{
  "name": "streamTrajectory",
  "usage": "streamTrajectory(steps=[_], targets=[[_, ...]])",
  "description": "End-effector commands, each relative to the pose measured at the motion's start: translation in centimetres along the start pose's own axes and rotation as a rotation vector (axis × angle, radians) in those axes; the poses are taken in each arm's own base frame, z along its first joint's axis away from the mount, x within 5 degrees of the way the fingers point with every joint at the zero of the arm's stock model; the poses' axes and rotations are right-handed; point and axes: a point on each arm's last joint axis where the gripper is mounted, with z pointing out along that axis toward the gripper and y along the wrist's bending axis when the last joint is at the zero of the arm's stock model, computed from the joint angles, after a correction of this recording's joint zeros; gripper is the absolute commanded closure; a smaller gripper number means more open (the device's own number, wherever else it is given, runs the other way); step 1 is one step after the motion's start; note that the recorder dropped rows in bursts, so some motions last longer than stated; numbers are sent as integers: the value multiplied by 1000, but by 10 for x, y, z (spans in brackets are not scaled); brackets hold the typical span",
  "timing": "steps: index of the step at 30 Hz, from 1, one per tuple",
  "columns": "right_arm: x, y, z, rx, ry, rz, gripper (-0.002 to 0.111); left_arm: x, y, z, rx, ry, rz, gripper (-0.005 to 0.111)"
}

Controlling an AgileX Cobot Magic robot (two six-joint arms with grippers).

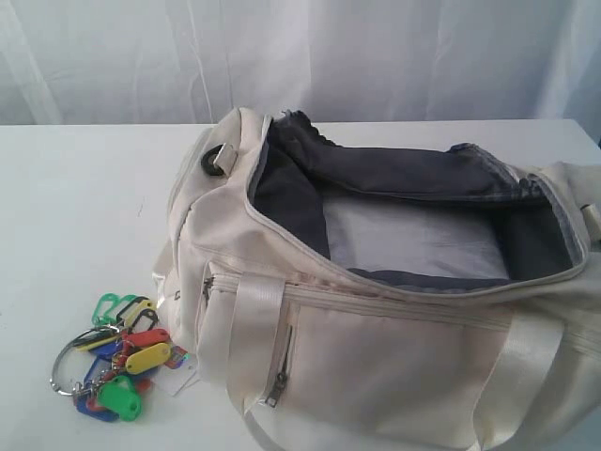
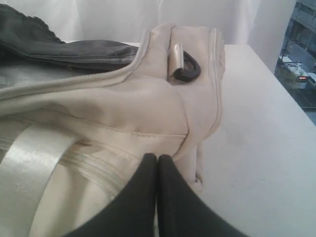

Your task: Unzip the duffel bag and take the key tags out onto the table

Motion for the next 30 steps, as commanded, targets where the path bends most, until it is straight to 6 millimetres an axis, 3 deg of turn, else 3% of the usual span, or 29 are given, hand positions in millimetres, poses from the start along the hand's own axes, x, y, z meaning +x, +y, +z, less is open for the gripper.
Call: streamTrajectory(steps=[1, 30], targets=[[1, 3, 0, -43, -7, 3, 108, 1, -1, 0, 10, -5, 0, 106], [1, 3, 0, -43, -7, 3, 108, 1, -2, 0, 37, -5, 11, 106]])
